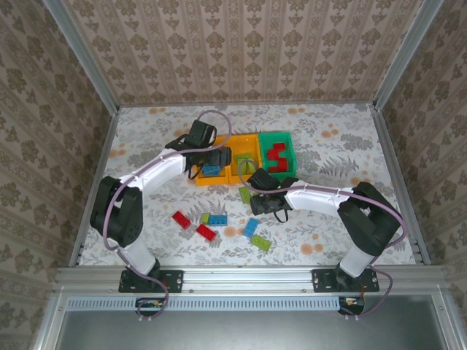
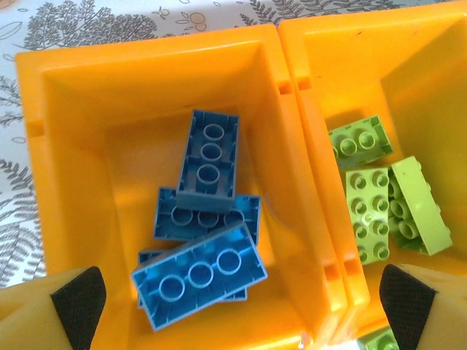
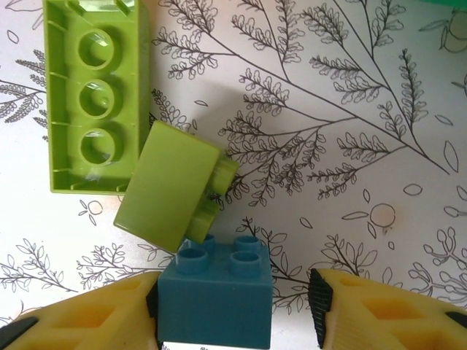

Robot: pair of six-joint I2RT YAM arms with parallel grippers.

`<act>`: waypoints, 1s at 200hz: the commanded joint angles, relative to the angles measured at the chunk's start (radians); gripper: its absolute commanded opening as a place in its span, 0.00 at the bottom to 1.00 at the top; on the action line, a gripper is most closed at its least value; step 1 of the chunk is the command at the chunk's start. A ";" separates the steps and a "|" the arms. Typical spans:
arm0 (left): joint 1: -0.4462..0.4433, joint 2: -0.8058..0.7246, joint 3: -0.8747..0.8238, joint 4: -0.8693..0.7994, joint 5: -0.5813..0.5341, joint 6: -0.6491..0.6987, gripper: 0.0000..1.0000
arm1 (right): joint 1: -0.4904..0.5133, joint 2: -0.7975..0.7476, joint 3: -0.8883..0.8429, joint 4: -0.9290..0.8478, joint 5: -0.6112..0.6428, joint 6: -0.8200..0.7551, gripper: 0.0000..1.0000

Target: Sort the legos into containers by color

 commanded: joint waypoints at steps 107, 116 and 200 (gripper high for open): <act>-0.025 -0.464 -0.381 -0.069 -0.103 -0.006 1.00 | -0.050 0.038 0.318 0.042 -0.182 0.008 0.23; -0.031 -0.481 -0.404 -0.096 -0.115 -0.014 1.00 | -0.069 0.071 0.367 0.054 -0.232 0.023 0.23; -0.049 -0.590 -0.618 -0.180 -0.128 -0.193 1.00 | -0.143 0.442 0.807 0.070 -0.433 0.155 0.23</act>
